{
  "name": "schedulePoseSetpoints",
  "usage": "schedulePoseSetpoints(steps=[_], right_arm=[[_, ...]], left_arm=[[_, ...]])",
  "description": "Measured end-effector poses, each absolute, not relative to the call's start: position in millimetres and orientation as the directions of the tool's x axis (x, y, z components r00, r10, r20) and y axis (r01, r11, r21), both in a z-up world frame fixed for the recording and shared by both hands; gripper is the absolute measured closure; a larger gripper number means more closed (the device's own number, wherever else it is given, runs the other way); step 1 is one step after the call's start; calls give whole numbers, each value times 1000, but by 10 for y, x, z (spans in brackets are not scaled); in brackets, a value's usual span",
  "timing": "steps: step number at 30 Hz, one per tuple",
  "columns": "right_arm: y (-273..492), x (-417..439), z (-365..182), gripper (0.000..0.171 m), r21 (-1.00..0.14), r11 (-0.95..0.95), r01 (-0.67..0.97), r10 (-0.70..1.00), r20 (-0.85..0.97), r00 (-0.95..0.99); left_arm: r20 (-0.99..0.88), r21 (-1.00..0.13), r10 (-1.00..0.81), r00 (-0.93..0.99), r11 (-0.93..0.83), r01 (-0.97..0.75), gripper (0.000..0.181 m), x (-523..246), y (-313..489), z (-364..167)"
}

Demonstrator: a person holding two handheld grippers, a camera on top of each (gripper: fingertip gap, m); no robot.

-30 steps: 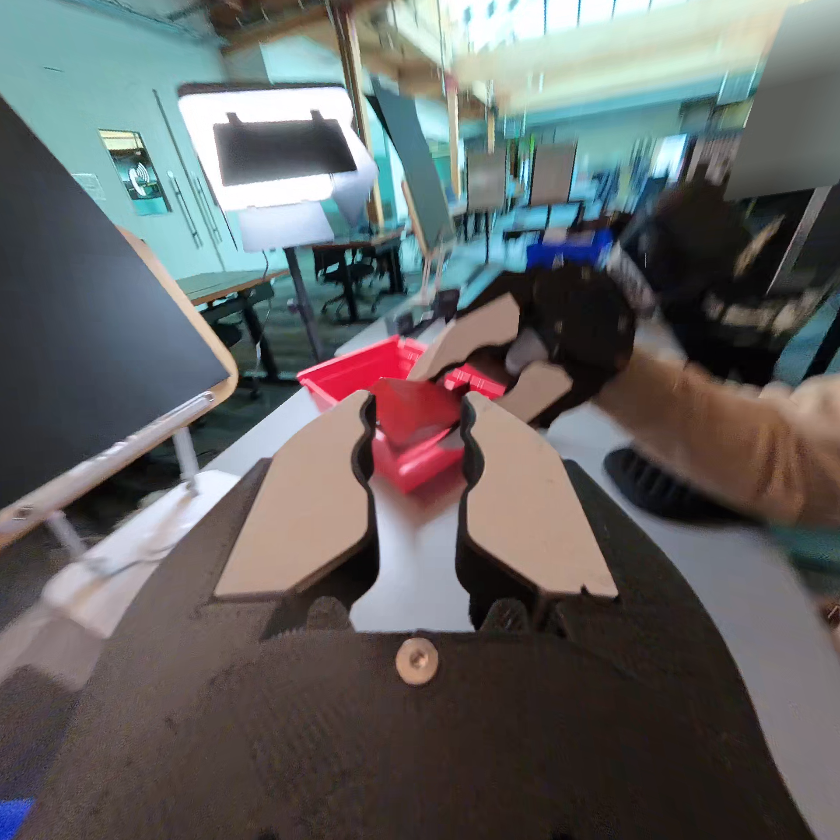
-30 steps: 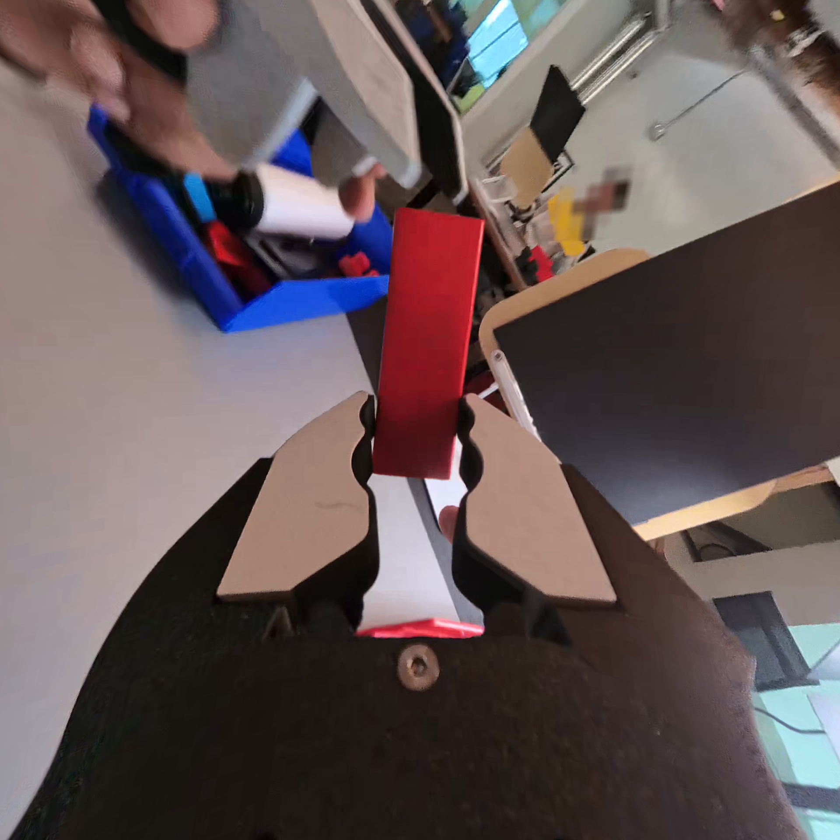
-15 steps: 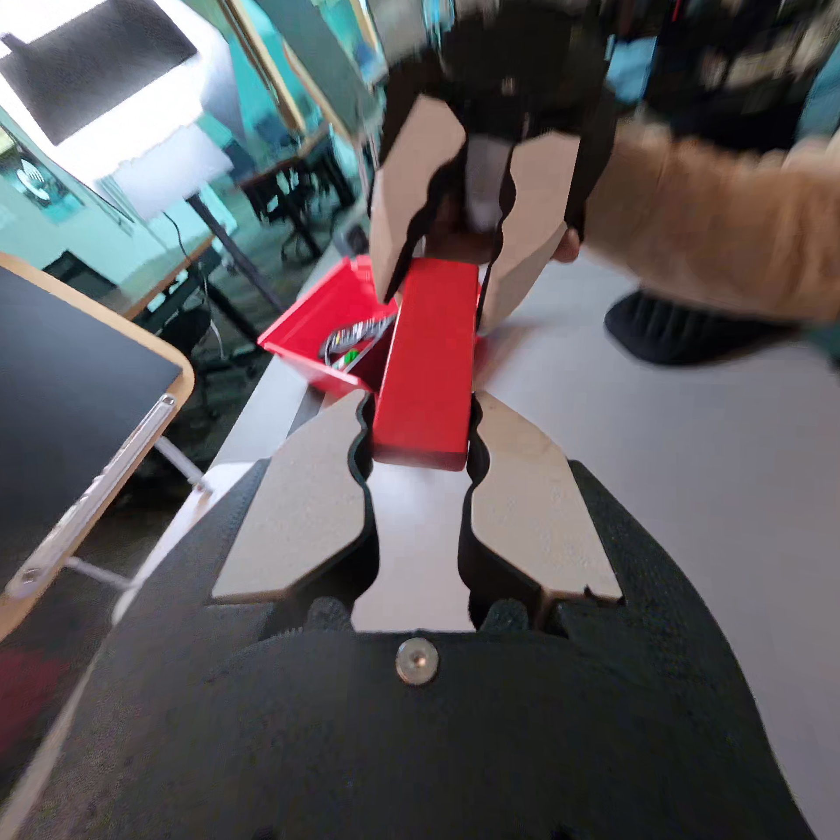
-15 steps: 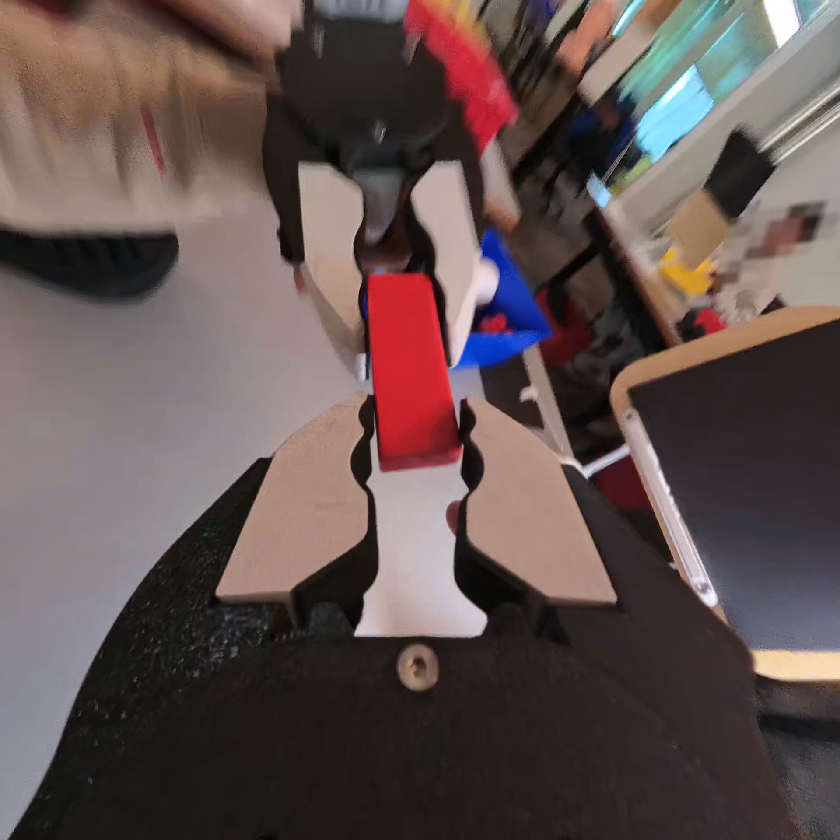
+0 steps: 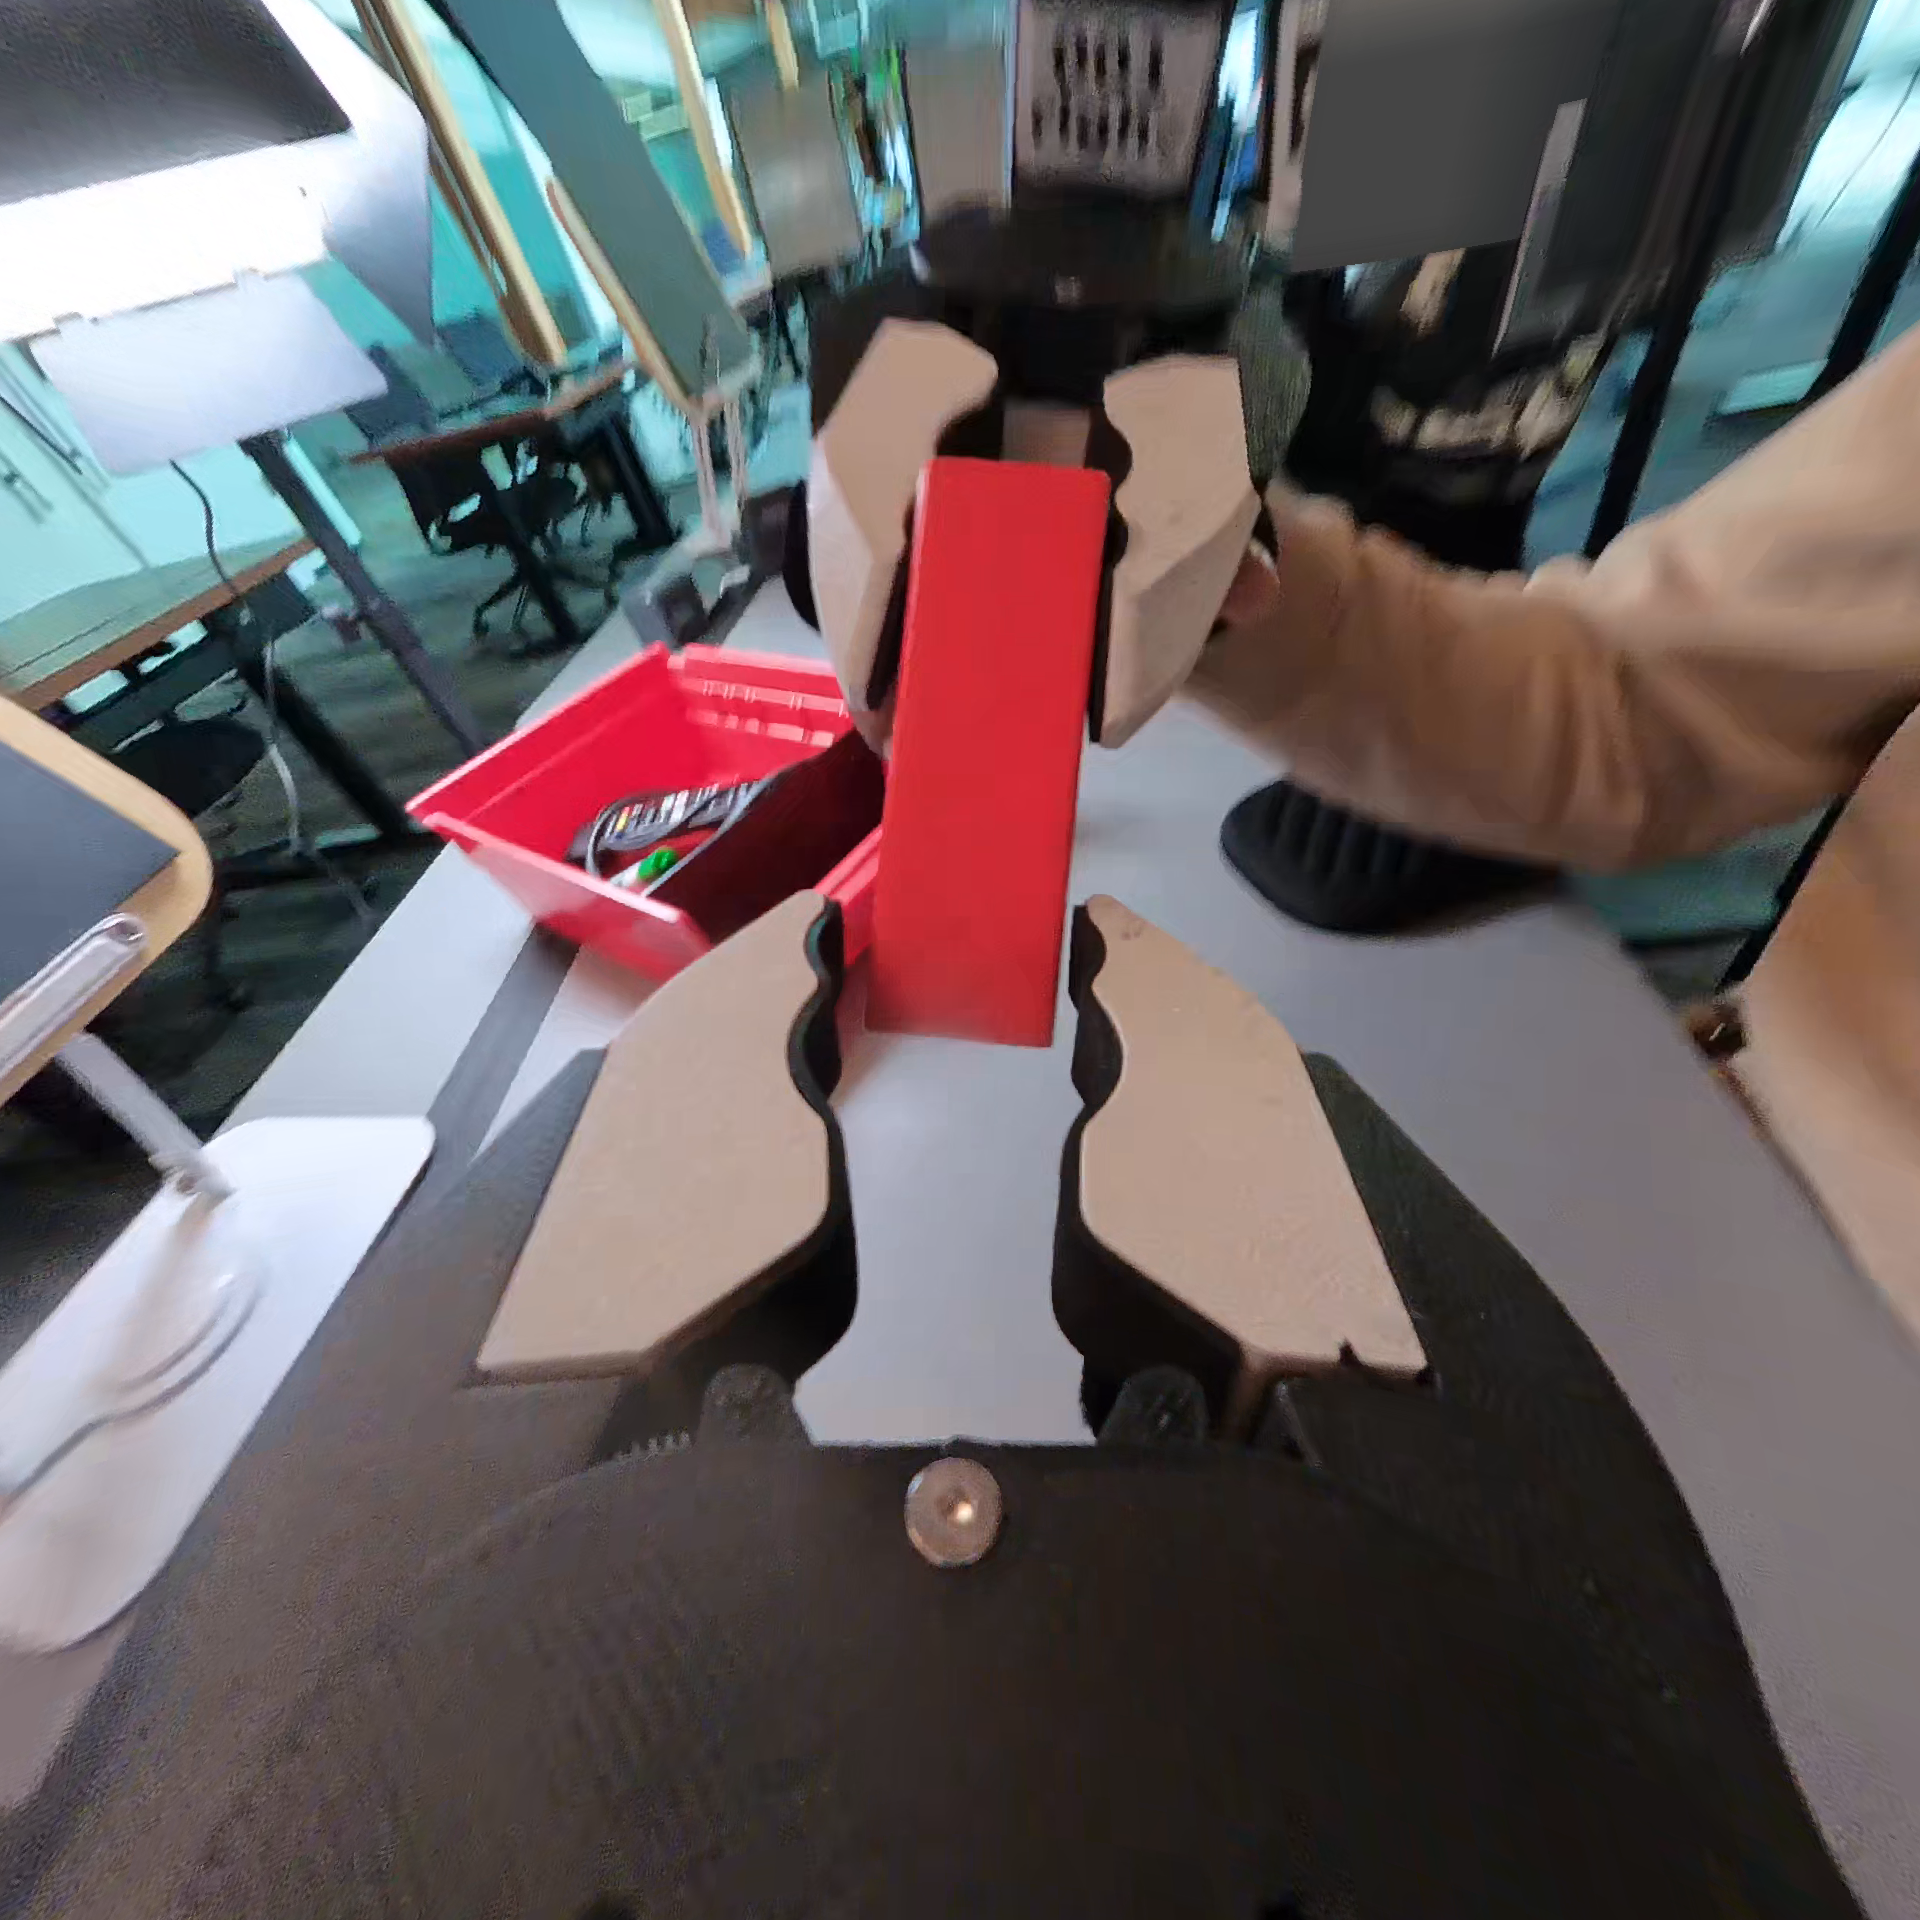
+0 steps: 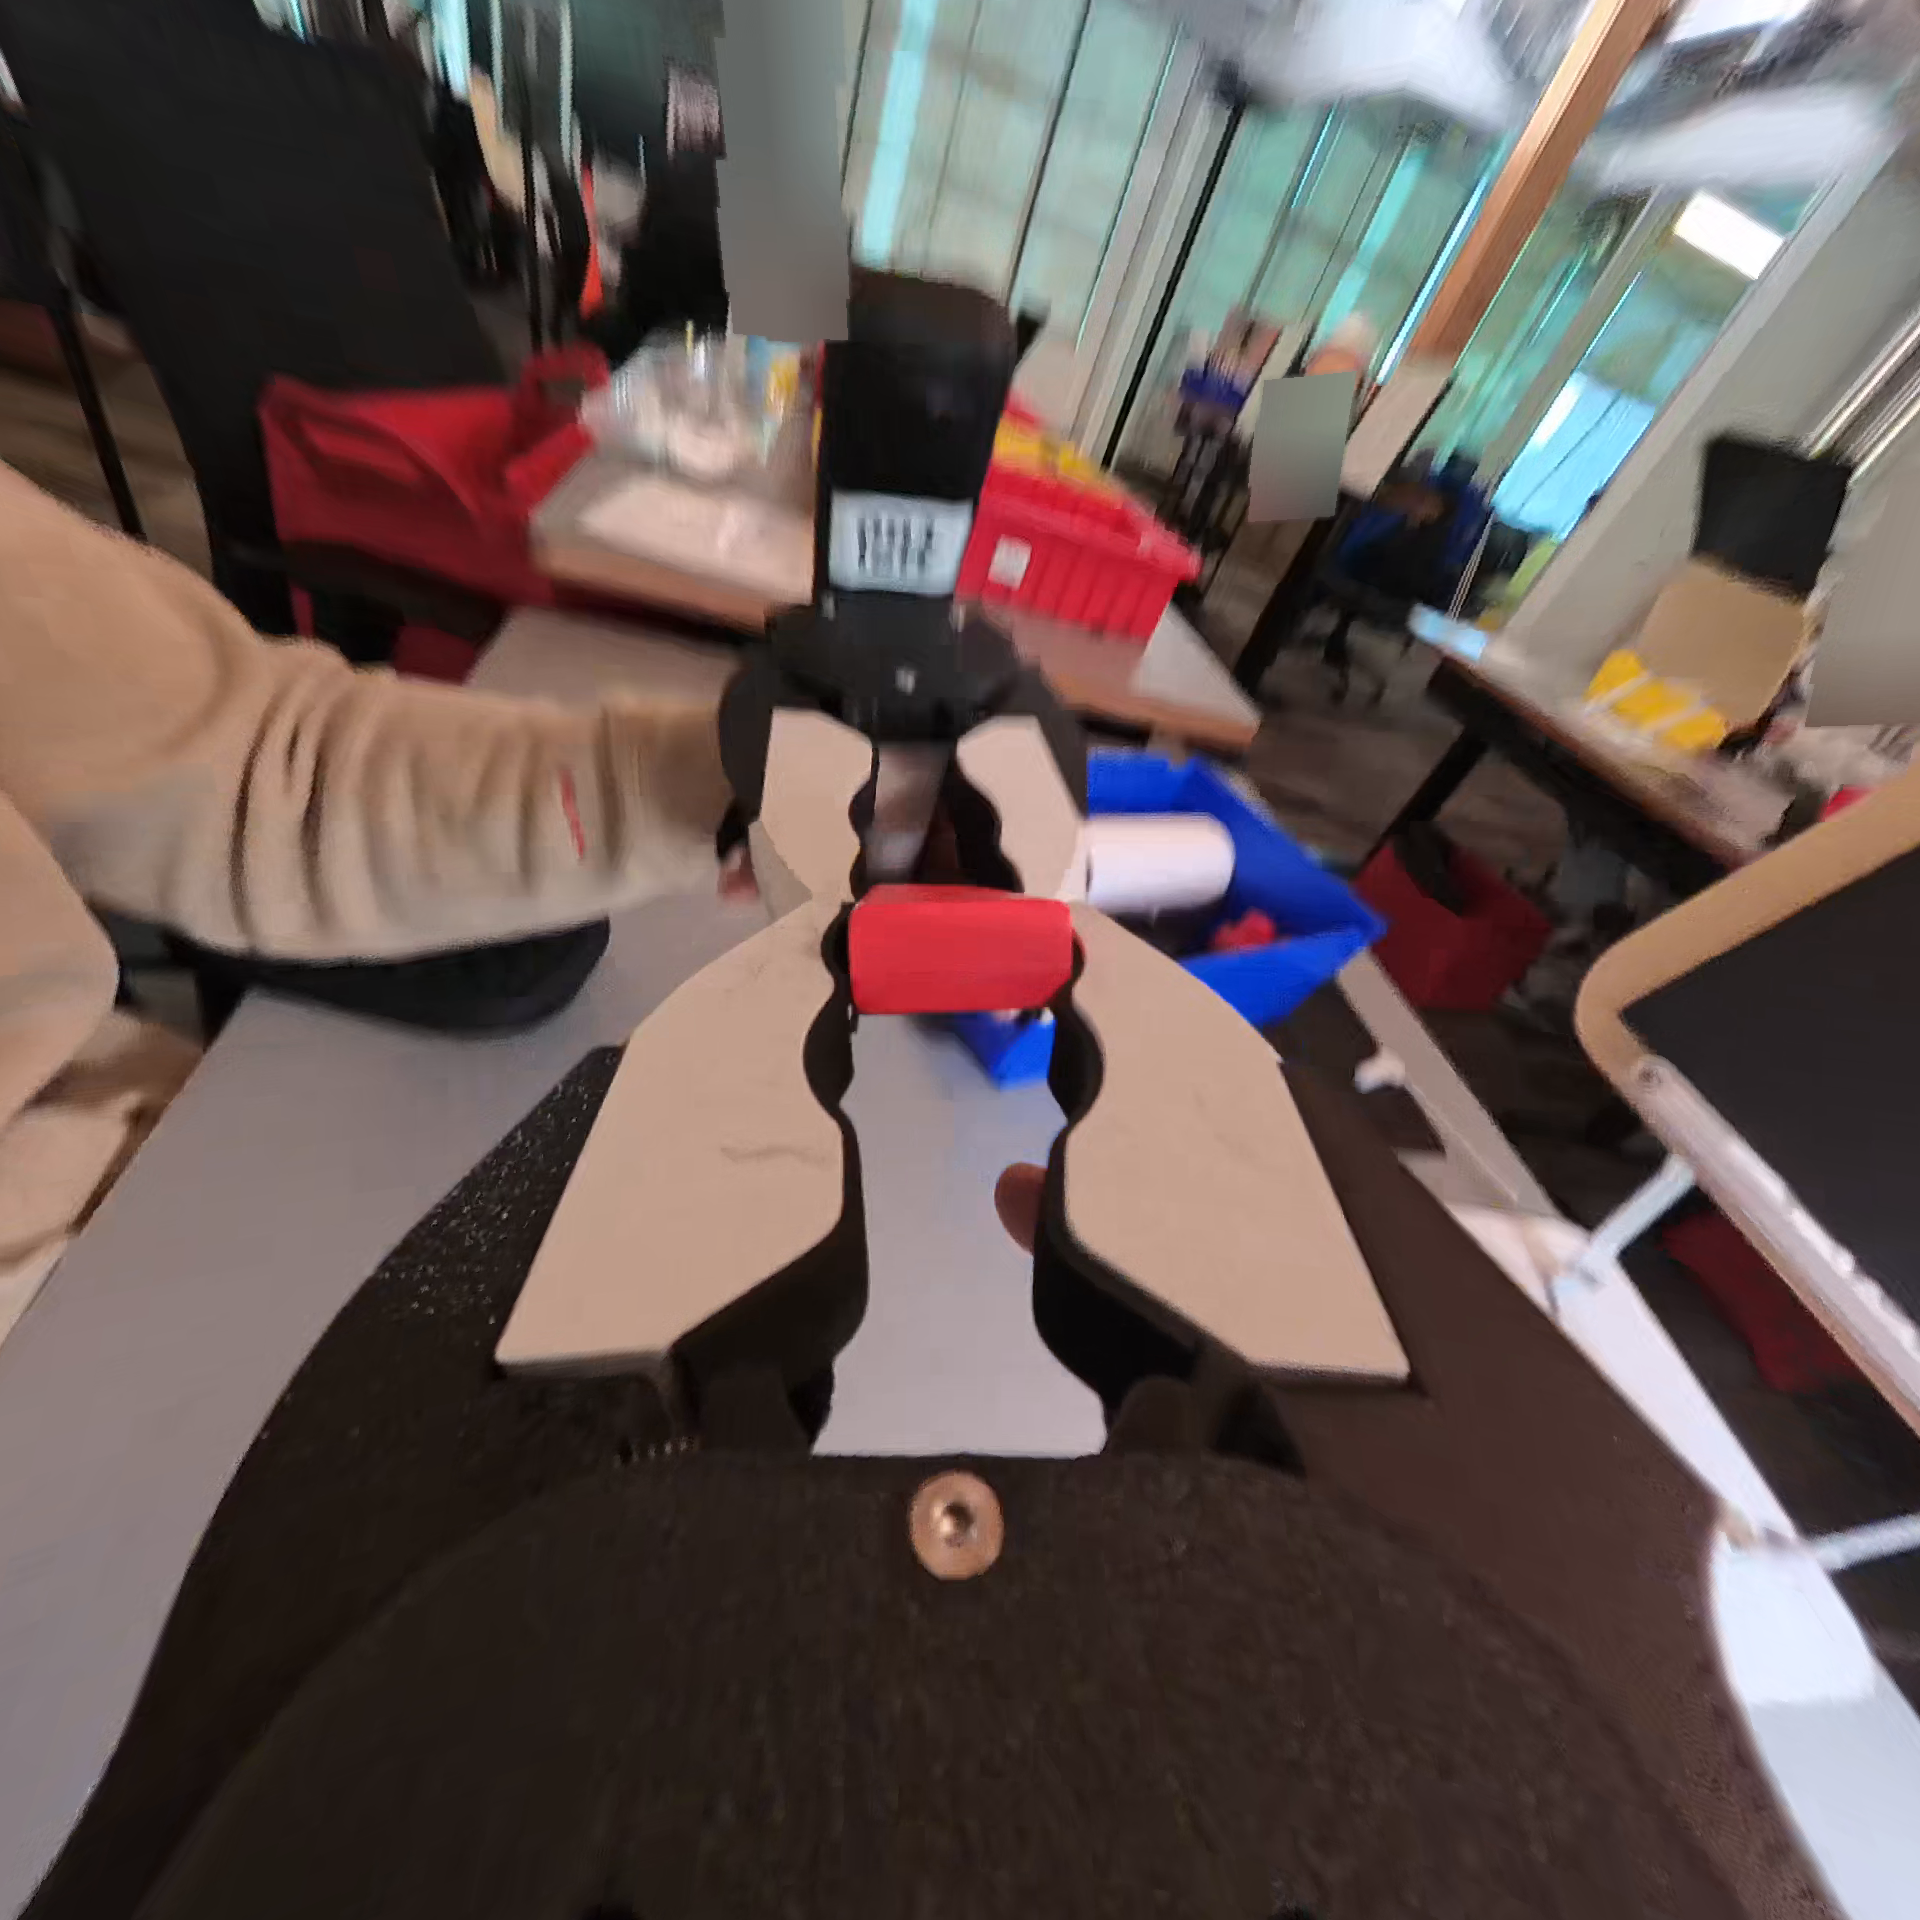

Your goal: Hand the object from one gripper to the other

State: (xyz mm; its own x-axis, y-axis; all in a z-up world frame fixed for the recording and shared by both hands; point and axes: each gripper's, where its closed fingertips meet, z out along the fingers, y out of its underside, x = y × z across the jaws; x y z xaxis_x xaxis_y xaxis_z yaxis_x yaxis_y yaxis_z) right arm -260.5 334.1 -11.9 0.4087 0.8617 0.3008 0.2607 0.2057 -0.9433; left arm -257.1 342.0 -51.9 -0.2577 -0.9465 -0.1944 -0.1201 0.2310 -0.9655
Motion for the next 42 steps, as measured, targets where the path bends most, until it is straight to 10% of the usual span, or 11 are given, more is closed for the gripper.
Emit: schedulePoseSetpoints(steps=[8,14,18,23,30,37,42], right_arm=[[3441,-2618,-763,136,-788,39,614,865,335,375],[3540,-2539,-87,121,-901,282,329,740,423,523],[3633,-2427,-90,95,-728,402,556,527,680,510],[3590,-2747,-201,62,-643,455,616,498,757,423],[3606,-2815,-254,64,-640,424,641,503,755,421],[3525,-2352,159,65,-950,282,131,780,307,546],[3503,-2086,353,65,-965,66,-255,916,-42,398]], left_arm=[[-331,-834,-910,-250,406,-374,142,-2471,3428,-969],[164,-984,-955,-249,-142,-103,146,-2522,3588,-406],[506,-853,-745,-435,-507,-123,146,-2635,3524,-197],[632,-760,-594,-498,-600,-249,146,-2580,3356,-257],[598,-794,-632,-494,-551,-257,145,-2545,3254,-262],[236,-967,-920,-313,-254,18,134,-2823,3541,60],[-96,-994,-992,-79,92,54,132,-2860,3626,129]])
